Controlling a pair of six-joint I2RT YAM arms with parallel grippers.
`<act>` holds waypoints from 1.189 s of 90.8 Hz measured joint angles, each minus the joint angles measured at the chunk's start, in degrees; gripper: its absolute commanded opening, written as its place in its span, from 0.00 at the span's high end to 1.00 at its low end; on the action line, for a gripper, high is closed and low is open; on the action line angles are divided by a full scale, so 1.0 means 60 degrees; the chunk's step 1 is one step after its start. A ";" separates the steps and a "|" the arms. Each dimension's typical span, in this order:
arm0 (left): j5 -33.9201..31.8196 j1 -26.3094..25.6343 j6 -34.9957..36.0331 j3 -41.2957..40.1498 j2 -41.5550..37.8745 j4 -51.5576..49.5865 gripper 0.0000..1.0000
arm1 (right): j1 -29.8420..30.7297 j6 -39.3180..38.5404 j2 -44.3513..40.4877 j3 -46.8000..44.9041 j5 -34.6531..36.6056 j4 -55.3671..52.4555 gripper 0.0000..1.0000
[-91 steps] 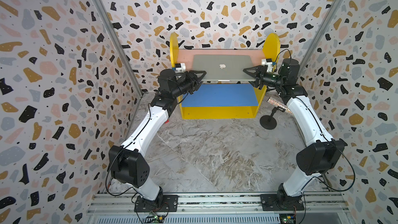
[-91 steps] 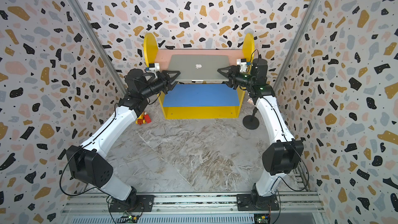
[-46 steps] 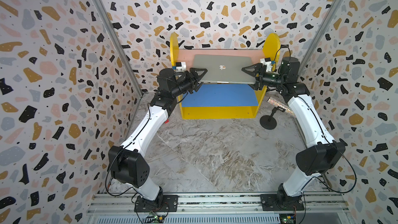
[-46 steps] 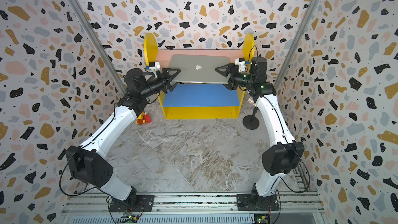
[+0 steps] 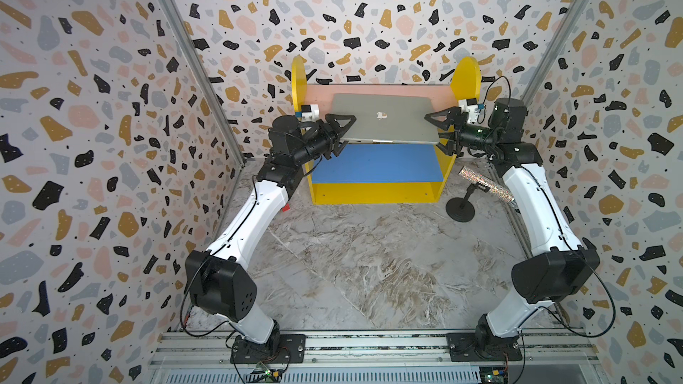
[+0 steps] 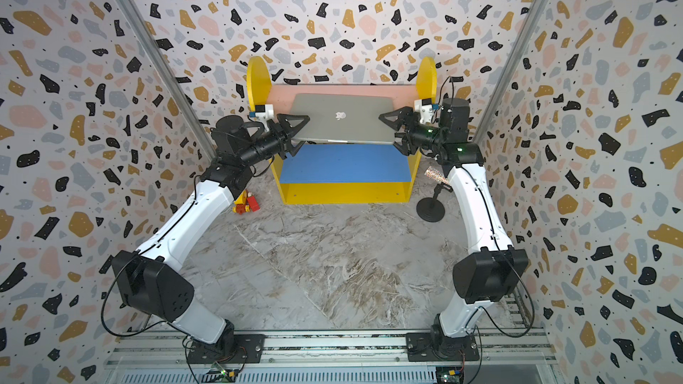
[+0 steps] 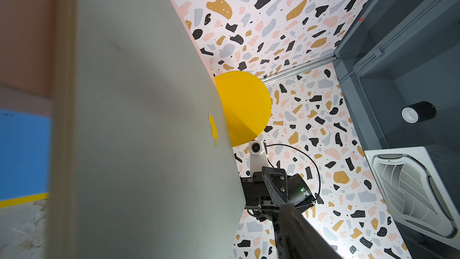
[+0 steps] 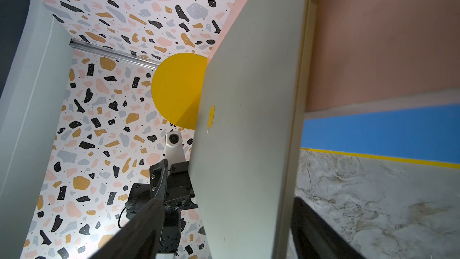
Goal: Close the laptop lid and set it aside
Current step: Place the laptop on the shelf.
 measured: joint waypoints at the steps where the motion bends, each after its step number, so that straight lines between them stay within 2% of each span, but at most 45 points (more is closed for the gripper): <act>1: 0.0000 0.0000 0.0000 0.0004 0.0000 -0.0011 0.29 | 0.0000 -0.0018 -0.0018 -0.0011 0.0015 -0.0025 0.16; 17: -0.0007 0.0000 -0.0007 0.0055 0.0018 -0.0084 0.29 | -0.0040 -0.0412 -0.0433 -0.0266 0.0219 -0.0561 0.17; 27: -0.0018 0.0000 -0.0040 0.0055 0.0025 -0.0076 0.29 | -0.0131 -0.0623 -0.0885 -0.0699 0.0277 -0.0787 0.23; 38: -0.0018 0.0000 -0.0051 0.0055 0.0055 -0.0036 0.29 | -0.0208 -0.0816 -0.1366 -0.1173 0.0331 -0.0984 0.40; 44: -0.0022 0.0000 -0.0073 0.0055 0.0069 0.0000 0.29 | -0.0226 -0.0918 -0.1610 -0.1377 0.0372 -0.1027 0.55; 62: -0.0025 0.0000 -0.0117 0.0058 0.0120 0.0095 0.29 | -0.0226 -0.1126 -0.2211 -0.1705 0.0495 -0.1224 0.81; 84: -0.0029 0.0004 -0.0186 0.0142 0.0200 0.0146 0.29 | -0.0127 -0.0903 -0.2317 -0.1942 0.0459 -0.1107 0.84; 108: -0.0036 0.0000 -0.0295 0.0175 0.0233 0.0160 0.29 | 0.0186 -0.0707 -0.1504 -0.1370 0.0346 -0.1111 0.84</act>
